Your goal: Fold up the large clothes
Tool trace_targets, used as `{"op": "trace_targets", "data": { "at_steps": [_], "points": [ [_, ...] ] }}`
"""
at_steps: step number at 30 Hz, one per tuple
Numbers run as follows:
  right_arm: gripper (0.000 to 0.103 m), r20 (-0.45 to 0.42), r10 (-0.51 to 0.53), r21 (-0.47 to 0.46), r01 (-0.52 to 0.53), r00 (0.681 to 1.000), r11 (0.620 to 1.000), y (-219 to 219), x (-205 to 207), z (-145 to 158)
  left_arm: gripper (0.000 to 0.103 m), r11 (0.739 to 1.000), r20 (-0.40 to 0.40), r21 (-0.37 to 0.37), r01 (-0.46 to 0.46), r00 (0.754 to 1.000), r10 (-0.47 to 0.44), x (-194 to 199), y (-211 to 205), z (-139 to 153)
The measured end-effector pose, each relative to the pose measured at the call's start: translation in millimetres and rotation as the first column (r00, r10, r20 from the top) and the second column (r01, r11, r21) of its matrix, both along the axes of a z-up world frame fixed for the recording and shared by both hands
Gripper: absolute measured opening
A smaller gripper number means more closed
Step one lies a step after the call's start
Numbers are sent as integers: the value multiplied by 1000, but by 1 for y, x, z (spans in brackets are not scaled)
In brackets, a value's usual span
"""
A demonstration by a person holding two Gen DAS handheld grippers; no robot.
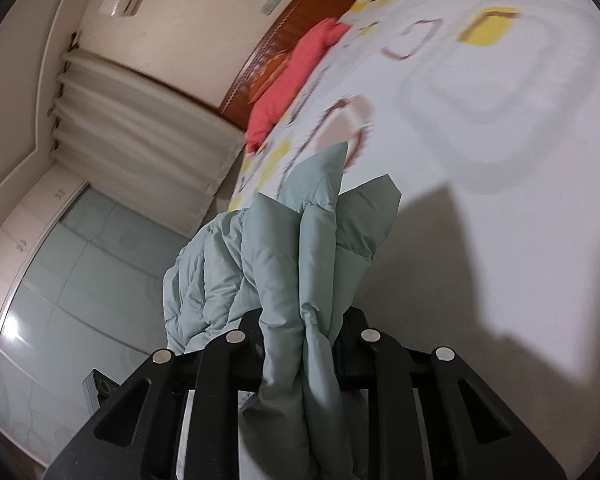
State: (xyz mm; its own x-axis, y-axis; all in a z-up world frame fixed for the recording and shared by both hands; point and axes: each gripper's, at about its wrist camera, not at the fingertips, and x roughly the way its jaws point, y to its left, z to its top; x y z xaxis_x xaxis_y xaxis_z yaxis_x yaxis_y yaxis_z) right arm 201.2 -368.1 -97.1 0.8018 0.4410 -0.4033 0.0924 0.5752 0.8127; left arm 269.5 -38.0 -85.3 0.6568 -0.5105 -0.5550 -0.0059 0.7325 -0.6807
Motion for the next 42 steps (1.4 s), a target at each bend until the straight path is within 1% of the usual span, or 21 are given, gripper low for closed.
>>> {"op": "trace_targets", "data": {
  "at_steps": [3, 7, 9, 10, 12, 15, 17, 18, 19, 20, 21, 22, 23, 24, 27, 31, 35, 39, 40, 41, 42],
  "points": [
    [21, 3, 38, 1, -38, 999, 999, 19, 26, 1, 43, 999, -6, -2, -41, 999, 41, 12, 23, 0],
    [21, -41, 77, -23, -78, 996, 997, 41, 60, -11, 43, 997, -45, 16, -75, 996, 76, 27, 42, -13],
    [21, -79, 83, -40, -86, 993, 995, 46, 68, -21, 43, 997, -76, 3, -79, 994, 79, 30, 48, -24],
    [21, -88, 85, -35, -88, 992, 995, 45, 71, -26, 43, 997, -81, -6, -81, 993, 80, 31, 51, -28],
    [21, -102, 84, -25, -87, 991, 996, 46, 73, -35, 43, 997, -78, 2, -74, 994, 74, 32, 50, -30],
    [21, -108, 87, -23, -90, 990, 996, 46, 73, -36, 44, 997, -86, 0, -72, 994, 71, 32, 51, -32],
    [23, -114, 92, -19, -95, 989, 995, 46, 72, -34, 46, 998, -93, -7, -63, 994, 62, 32, 53, -32],
    [28, -116, 93, -18, -96, 989, 995, 45, 71, -32, 49, 998, -95, -9, -58, 994, 57, 32, 53, -31],
    [29, -120, 92, -21, -95, 988, 995, 45, 68, -30, 52, 998, -101, -14, -55, 993, 54, 32, 55, -31],
    [34, -125, 88, -25, -92, 988, 995, 44, 66, -29, 55, 998, -108, -20, -59, 992, 57, 32, 57, -31],
    [45, -129, 85, -26, -89, 988, 996, 43, 63, -27, 61, 998, -115, -26, -64, 992, 60, 33, 59, -31],
    [52, -134, 80, -25, -84, 988, 996, 42, 63, -26, 67, 997, -124, -34, -71, 990, 66, 31, 61, -31],
    [64, -140, 73, -22, -77, 987, 997, 41, 58, -25, 69, 996, -131, -46, -79, 989, 73, 27, 64, -32],
    [67, -139, 65, -14, -67, 988, 998, 39, 52, -25, 71, 995, -133, -55, -82, 988, 74, 24, 66, -32],
    [67, -146, 80, 7, -80, 986, 997, 37, 36, -25, 78, 994, -132, -72, -83, 989, 73, 7, 72, -33],
    [69, -148, 101, 24, -98, 984, 995, 38, 15, -26, 80, 992, -136, -97, -82, 988, 68, -15, 77, -35],
    [71, -150, 132, 65, -124, 980, 990, 44, -3, -31, 81, 990, -151, -125, -69, 987, 50, -34, 77, -39],
    [72, -145, 140, 70, -131, 979, 989, 52, -15, -36, 82, 988, -156, -143, -54, 987, 32, -46, 74, -46],
    [72, -142, 147, 55, -141, 979, 989, 56, -15, -36, 76, 989, -151, -139, -50, 988, 29, -48, 72, -46],
    [69, -145, 160, 32, -157, 977, 987, 60, -15, -34, 70, 989, -146, -145, -42, 989, 20, -50, 71, -45],
    [56, -148, 167, 25, -165, 975, 986, 62, -15, -32, 64, 989, -147, -143, -40, 989, 19, -51, 70, -44]
  ]
}}
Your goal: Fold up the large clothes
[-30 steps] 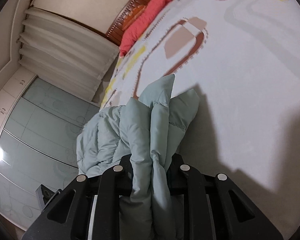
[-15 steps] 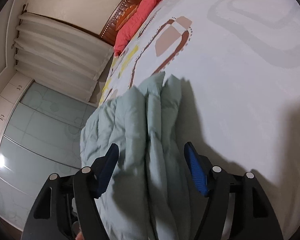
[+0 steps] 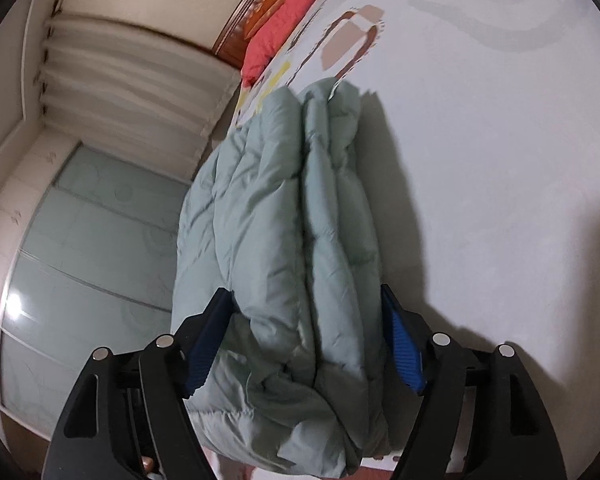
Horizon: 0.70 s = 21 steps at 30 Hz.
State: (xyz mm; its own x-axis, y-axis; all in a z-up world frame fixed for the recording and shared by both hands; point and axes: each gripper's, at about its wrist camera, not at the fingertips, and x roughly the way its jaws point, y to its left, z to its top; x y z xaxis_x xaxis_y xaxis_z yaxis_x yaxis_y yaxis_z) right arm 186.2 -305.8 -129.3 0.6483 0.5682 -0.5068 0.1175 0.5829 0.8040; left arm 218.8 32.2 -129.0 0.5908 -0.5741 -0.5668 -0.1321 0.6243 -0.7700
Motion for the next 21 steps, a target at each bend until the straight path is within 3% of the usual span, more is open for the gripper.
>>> {"op": "trace_targets", "data": {
  "at_steps": [3, 6, 9, 15, 21],
  "points": [
    [35, -7, 7, 18, -7, 1000, 1000, 3, -4, 1, 47, 1000, 20, 16, 4, 1000, -4, -6, -3, 6],
    [28, 3, 17, -2, -17, 1000, 1000, 6, -10, 8, 39, 1000, 29, 21, 7, 1000, -8, -12, -2, 10],
    [27, 3, 22, 7, -22, 1000, 1000, 4, -19, 6, 38, 1000, 25, 23, 9, 1000, -9, -19, -2, 10],
    [29, -1, 21, 42, -21, 1000, 999, -3, -16, 1, 43, 999, 35, 39, 28, 999, -30, -24, -3, 8],
    [49, -2, -1, 26, 1, 1000, 1000, -7, -9, 3, 59, 999, 35, 51, 7, 999, -8, -26, 7, 14]
  ]
}}
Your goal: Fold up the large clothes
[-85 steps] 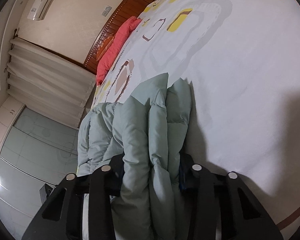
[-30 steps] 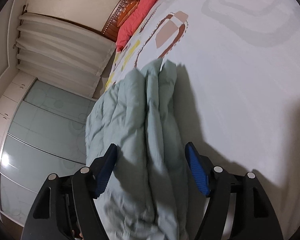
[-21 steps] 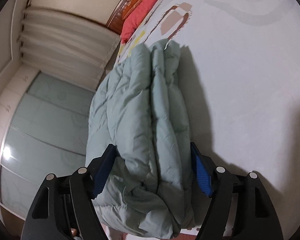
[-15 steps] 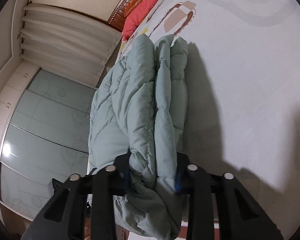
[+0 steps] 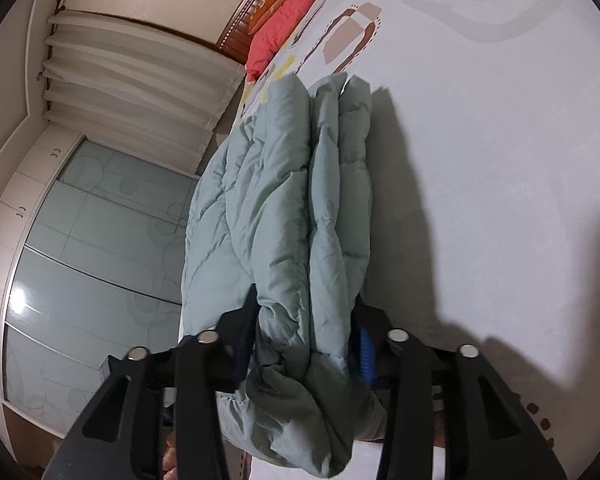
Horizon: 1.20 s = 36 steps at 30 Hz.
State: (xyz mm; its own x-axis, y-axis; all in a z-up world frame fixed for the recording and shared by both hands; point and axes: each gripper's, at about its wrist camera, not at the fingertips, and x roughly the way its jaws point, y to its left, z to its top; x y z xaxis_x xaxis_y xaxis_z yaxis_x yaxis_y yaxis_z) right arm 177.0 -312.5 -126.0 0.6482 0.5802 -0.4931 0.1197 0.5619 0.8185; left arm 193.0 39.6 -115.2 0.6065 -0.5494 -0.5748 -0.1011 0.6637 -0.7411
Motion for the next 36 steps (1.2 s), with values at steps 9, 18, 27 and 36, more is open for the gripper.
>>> {"op": "trace_targets", "data": {
  "at_steps": [9, 18, 27, 36],
  "points": [
    [55, 18, -86, 3, 86, 996, 996, -21, 14, 8, 67, 997, -2, 72, 3, 1000, -3, 31, -1, 10],
    [36, -10, -78, -1, 78, 997, 997, -22, 36, -4, 50, 994, -13, 104, 25, 1000, -24, 39, -9, 6],
    [36, -11, -79, 3, 79, 997, 997, -22, 31, -6, 50, 994, -12, 105, 23, 1000, -22, 38, -9, 6],
    [36, -16, -89, 9, 89, 996, 996, -22, 30, -7, 50, 994, -12, 105, 15, 1000, -14, 36, -10, 6]
  ]
}}
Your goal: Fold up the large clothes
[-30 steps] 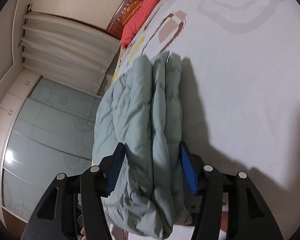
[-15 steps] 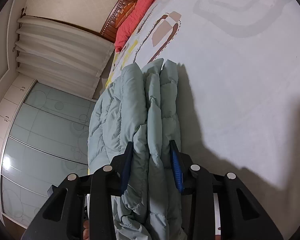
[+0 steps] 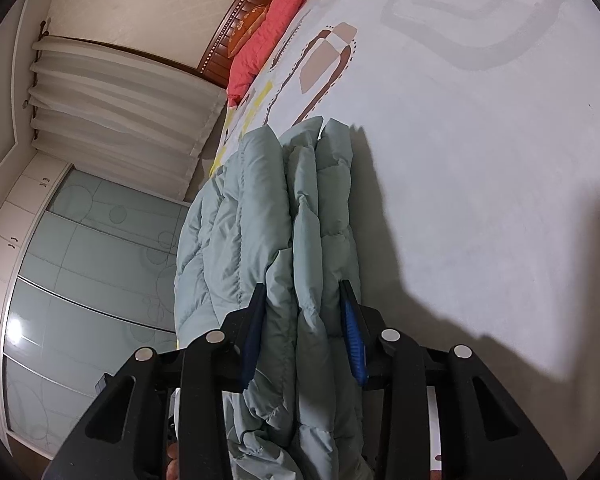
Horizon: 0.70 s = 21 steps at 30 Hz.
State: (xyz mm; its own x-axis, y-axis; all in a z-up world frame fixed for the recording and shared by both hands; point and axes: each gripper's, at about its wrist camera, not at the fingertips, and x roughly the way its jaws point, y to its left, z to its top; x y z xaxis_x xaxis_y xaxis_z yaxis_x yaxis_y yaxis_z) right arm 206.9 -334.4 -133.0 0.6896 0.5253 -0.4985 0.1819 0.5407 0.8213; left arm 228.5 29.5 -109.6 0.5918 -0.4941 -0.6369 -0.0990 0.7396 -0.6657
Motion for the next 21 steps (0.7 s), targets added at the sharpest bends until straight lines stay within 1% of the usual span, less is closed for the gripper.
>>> {"op": "trace_targets", "data": {
  "at_steps": [3, 5, 7, 8, 10, 13, 14, 17, 21],
  "points": [
    [37, 1, -1, -4, 1, 1000, 1000, -2, -1, 1, 51, 1000, 1, 0, 2, 1000, -2, 0, 0, 0],
    [39, 0, -5, -7, 5, 1000, 1000, -2, -2, 2, 51, 1000, 7, 12, 8, 1000, -8, -1, -1, 1],
    [42, -4, -9, -8, 9, 1000, 1000, -3, -3, 3, 55, 999, 8, 33, 7, 1000, -7, -1, -2, 2],
    [44, -5, -12, -8, 12, 1000, 1000, -4, -4, 3, 61, 999, 8, 51, 1, 1000, -2, -2, -3, 3],
    [49, -8, -22, -13, 22, 1000, 1000, -5, -7, 5, 67, 998, 9, 70, -5, 1000, 5, -3, -1, 4],
    [51, -9, -38, -30, 38, 999, 999, -8, -13, 9, 71, 993, 13, 117, -19, 1000, 17, -7, 0, 9],
    [52, -9, -42, -42, 42, 999, 998, -9, -16, 11, 72, 990, 19, 140, -20, 1000, 18, -9, 0, 11],
    [61, -8, -60, -113, 58, 998, 992, -8, -25, 22, 74, 976, 41, 214, -28, 999, 20, -16, -1, 20],
    [65, -6, -71, -241, 68, 997, 968, -3, -41, 37, 79, 952, 77, 302, -41, 997, 19, -27, -2, 29]
  ]
}}
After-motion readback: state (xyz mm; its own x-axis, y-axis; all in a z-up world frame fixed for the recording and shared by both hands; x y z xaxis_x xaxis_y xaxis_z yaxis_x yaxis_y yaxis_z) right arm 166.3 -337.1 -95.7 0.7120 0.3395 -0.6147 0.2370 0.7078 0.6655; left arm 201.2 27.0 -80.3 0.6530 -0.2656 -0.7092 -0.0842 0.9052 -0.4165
